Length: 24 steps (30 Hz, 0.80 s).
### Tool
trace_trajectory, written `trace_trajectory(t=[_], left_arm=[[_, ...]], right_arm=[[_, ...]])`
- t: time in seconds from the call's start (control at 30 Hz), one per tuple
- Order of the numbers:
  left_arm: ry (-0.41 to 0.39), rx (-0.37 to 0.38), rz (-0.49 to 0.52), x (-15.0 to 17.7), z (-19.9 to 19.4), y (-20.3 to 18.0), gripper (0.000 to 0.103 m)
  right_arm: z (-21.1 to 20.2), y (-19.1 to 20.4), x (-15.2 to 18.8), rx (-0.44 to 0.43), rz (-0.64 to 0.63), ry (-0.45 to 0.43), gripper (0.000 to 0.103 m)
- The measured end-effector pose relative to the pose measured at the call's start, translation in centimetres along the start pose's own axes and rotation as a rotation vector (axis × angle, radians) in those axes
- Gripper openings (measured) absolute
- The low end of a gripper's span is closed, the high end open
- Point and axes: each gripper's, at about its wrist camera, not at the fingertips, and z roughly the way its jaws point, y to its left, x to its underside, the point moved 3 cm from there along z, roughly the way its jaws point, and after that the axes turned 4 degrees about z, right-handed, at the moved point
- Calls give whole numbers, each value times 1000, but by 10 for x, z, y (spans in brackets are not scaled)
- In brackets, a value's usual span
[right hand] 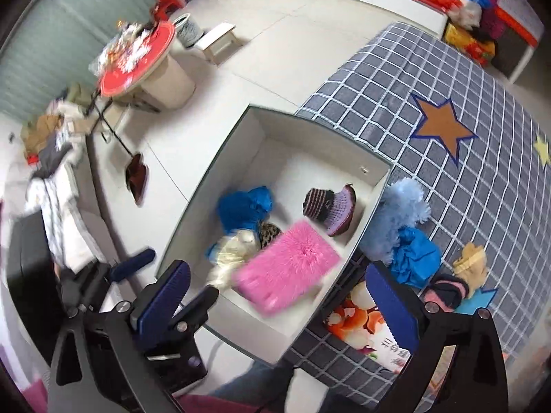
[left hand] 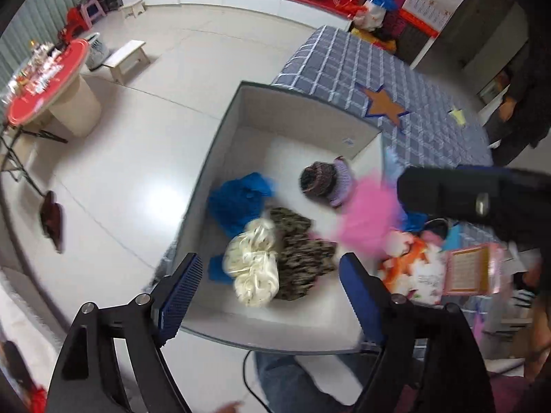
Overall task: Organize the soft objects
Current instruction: 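Open both tools to drop the sponge and scrunchie into the box, then grasp the beige sock with the right tool while the left grasps the blue cloth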
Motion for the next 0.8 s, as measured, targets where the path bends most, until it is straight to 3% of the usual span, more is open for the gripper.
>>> trace_trajectory(t=[0.13, 0.2, 0.37, 0.5, 0.67, 0.8], left_arm=[[-24, 181, -28, -7, -9, -4, 92], [-51, 227, -15, -15, -17, -12, 93], [-39, 210, 149, -41, -20, -59, 93], [16, 181, 278, -56, -5, -105, 93], [119, 117, 422, -72, 50, -169, 93], [211, 80, 431, -82, 100, -205, 93]], right_arm=[[0, -31, -3, -123, 150, 67, 102], [-6, -53, -4, -146, 220, 61, 102], [-32, -126, 7, -100, 379, 26, 102], [-49, -202, 23, 67, 508, 43, 102], [-46, -282, 52, 130, 655, 117, 102], [-26, -316, 58, 148, 669, 176, 102]])
